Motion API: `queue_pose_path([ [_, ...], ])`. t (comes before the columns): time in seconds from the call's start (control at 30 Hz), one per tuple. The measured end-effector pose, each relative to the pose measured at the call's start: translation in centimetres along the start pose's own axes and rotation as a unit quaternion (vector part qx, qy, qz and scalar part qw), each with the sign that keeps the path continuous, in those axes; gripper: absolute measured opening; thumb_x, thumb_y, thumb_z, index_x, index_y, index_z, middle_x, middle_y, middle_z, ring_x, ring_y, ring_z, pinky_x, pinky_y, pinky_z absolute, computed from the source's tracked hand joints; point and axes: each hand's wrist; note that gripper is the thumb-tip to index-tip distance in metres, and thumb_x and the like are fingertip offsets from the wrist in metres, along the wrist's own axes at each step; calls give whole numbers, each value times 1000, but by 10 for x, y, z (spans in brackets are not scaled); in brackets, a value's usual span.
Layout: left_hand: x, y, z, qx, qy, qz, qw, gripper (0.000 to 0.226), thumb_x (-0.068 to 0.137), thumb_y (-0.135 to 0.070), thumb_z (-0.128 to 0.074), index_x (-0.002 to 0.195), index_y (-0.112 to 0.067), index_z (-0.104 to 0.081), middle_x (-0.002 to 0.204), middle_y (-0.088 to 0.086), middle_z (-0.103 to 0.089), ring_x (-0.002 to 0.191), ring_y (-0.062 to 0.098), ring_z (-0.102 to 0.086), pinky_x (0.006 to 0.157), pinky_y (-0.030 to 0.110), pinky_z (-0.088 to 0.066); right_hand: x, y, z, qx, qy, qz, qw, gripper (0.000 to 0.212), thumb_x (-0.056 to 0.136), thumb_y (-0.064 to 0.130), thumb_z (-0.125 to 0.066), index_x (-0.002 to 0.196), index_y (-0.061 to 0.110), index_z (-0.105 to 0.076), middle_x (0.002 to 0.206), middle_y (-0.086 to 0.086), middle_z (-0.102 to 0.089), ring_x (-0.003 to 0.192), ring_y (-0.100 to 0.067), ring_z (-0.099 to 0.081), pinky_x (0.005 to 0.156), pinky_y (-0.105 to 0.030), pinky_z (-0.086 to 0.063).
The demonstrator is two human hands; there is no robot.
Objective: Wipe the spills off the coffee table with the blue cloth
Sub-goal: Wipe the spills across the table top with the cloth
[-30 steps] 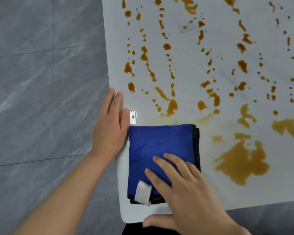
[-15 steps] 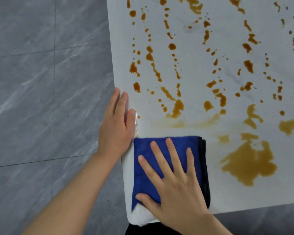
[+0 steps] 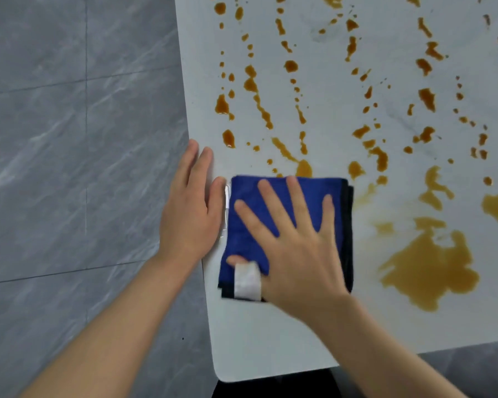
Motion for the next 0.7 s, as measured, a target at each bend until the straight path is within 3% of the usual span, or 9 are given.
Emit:
queue_pose_path([
  [0.17, 0, 0, 0, 16, -2, 7, 1000, 51, 98, -35, -32, 147, -23, -24, 157, -12, -9, 142, 1, -11, 105, 15, -15, -10, -23, 1, -1, 15, -64, 998, 68, 87, 65, -24, 145, 30, -28, 155, -8, -22, 141, -40, -15, 103, -70, -15],
  [0.3, 0, -1, -2, -4, 0, 2, 1000, 50, 98, -33, -34, 146, -21, -26, 157, -11, -11, 142, 1, -11, 101, 1, -9, -50, 10, -7, 33, 11, 26, 999, 72, 82, 68, -33, 143, 31, -31, 153, -6, -27, 141, -38, -16, 102, -70, -16],
  [0.43, 2, 2, 0, -32, -6, 17, 999, 45, 99, -29, -37, 143, -22, -34, 155, -12, -19, 139, 1, -19, 98, 1, -15, -20, 23, -5, 21, 4, 52, 998, 67, 81, 68, -35, 138, 34, -42, 150, -3, -34, 140, -37, -23, 102, -72, -18],
  [0.57, 6, 3, 3, -32, -14, 16, 999, 42, 98, -27, -39, 139, -18, -41, 153, -7, -27, 139, 9, -27, 109, 25, -27, -1, 12, -5, 18, 10, 69, 997, 62, 85, 66, -29, 138, 36, -40, 150, -2, -34, 140, -35, -24, 102, -70, -16],
  [0.7, 2, 0, 3, 26, -13, 10, 1000, 45, 98, -31, -37, 141, -17, -38, 154, -3, -26, 141, 15, -24, 114, 36, -25, 2, -17, -2, -1, -8, -10, 1000, 65, 86, 65, -28, 141, 32, -37, 152, -4, -31, 141, -36, -22, 103, -69, -15],
])
Point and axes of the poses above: each hand's wrist, its own x-axis towards the middle knuckle, its own z-axis out of the back of the hand, y = z × x
